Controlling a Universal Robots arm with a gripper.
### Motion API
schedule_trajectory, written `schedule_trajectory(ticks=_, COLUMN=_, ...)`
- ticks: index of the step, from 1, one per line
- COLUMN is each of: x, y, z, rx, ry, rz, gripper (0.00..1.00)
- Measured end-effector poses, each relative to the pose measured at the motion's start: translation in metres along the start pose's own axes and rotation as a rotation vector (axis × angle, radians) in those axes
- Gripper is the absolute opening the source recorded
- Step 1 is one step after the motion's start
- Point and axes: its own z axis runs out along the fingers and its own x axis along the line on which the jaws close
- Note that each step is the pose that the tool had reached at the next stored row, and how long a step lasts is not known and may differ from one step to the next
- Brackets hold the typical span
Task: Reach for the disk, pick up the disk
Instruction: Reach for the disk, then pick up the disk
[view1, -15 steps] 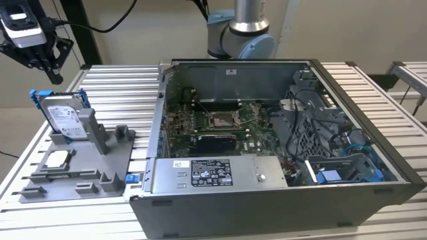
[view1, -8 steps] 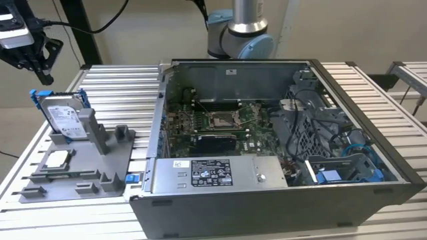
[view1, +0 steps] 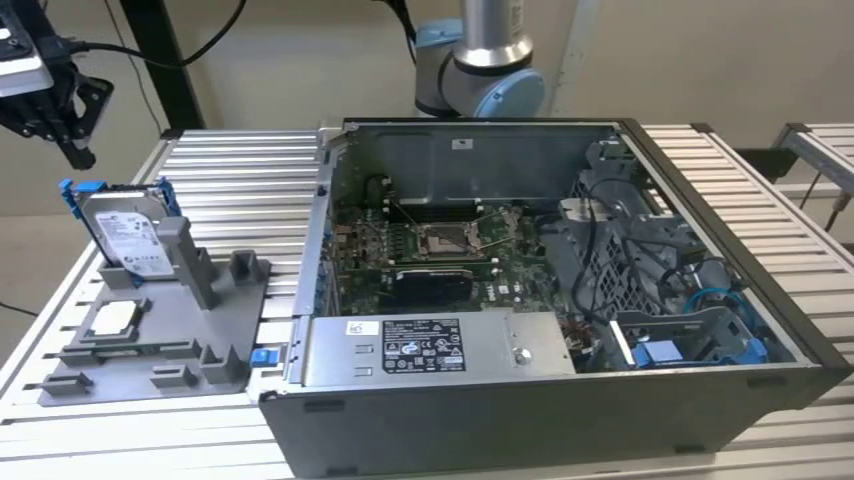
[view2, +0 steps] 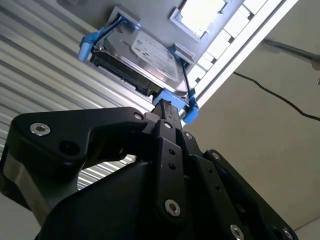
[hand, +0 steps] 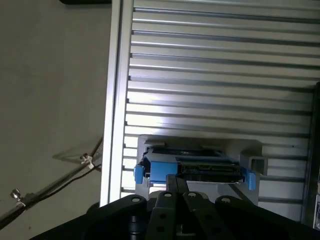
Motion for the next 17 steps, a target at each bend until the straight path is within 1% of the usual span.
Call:
schedule_trajectory(ticks=3, x=0.0032, y=0.0016, z=0.0022, rx=-0.0001, ry=-0.0002, rz=-0.004, gripper=0.0)
schedule_trajectory(ticks=17, x=0.0033, y=0.0017, z=0.0027, rx=0.0, ry=0.0001, rz=-0.005, gripper=0.0)
